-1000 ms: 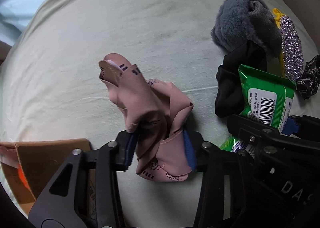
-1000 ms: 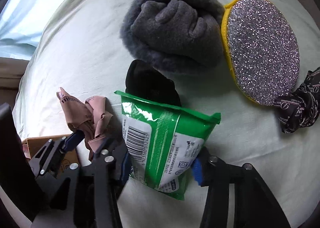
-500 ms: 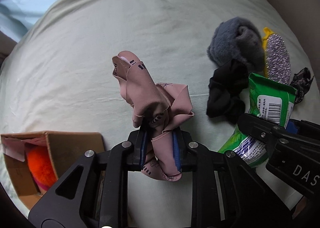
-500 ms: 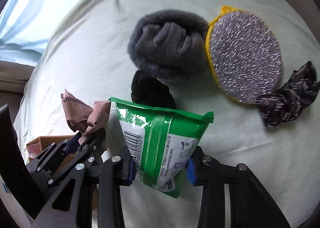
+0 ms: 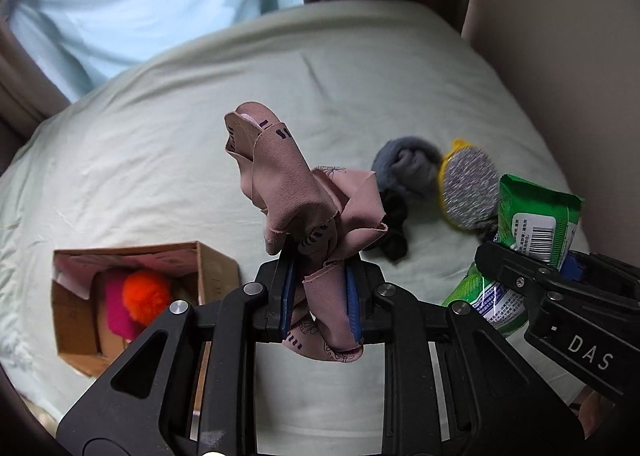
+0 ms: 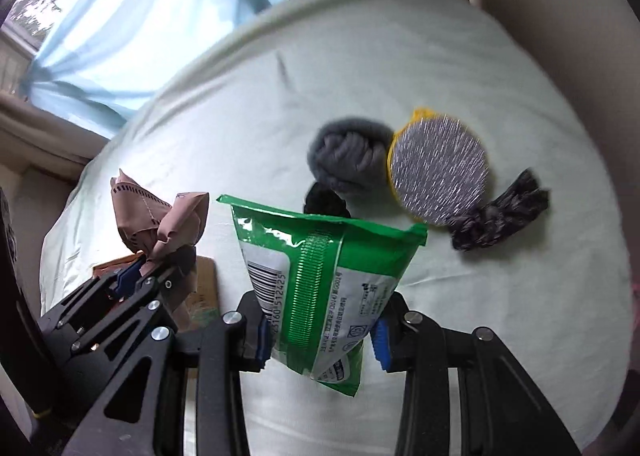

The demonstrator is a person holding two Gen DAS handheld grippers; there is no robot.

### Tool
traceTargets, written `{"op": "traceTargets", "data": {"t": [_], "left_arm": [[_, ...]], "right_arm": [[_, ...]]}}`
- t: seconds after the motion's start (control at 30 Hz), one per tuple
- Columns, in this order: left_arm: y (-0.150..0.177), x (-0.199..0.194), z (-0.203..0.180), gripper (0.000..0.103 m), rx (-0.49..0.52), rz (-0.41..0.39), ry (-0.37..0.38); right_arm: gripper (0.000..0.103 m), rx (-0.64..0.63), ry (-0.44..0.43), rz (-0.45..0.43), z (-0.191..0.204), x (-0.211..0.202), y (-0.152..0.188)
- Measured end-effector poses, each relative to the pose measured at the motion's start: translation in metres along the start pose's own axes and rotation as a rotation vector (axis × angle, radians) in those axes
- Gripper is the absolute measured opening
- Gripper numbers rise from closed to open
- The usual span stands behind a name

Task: Organize soft objects
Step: 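Lift and carry the pink sock and wipe pack over the box with both tools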

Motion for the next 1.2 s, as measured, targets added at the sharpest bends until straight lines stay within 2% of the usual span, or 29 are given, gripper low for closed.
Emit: {"op": "traceTargets", "data": {"t": [0.17,0.3,0.47,0.63,0.87,1.2], "left_arm": [[-0.02,-0.067,0.002,0.019,-0.026,-0.076,0.0],[-0.032,-0.105,0.011,0.019,-0.058,-0.113,-0.014],[-0.042,-0.152,0.048,0.019,-0.114,-0.164,-0.033],[-0.04,-0.185,0.094,0.019,-0.155,-0.202,-0.044],[-0.018,-0.199,0.183,0.019,-0.176,-0.202,-0.071],[0.022,-0.157,0.301,0.019,-0.222,-0.108,-0.082]], "right_arm": [[0.036,-0.055,-0.021,-0.072,0.026,-0.058,-0.008],[0.036,-0.081,-0.033,-0.102,0.054,-0.096,-0.019],[0.036,-0.11,-0.059,-0.126,0.086,-0.124,-0.015],[0.036,-0.162,-0.093,-0.15,0.135,-0.129,-0.007],[0.036,-0.189,-0.12,-0.161,0.208,-0.122,0.016],[0.036,-0.261,-0.095,-0.083,0.306,-0.058,0.052]]}}
Point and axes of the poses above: each gripper's, at about its wrist camera, not at the fingertips, and x roughly the way its jaws point, z to its left, y to its underside, the point moved 4 cm from there along x, roughly the way its jaws point, and after that the axes turned 11 degrees about -z, right-handed, at the moved point
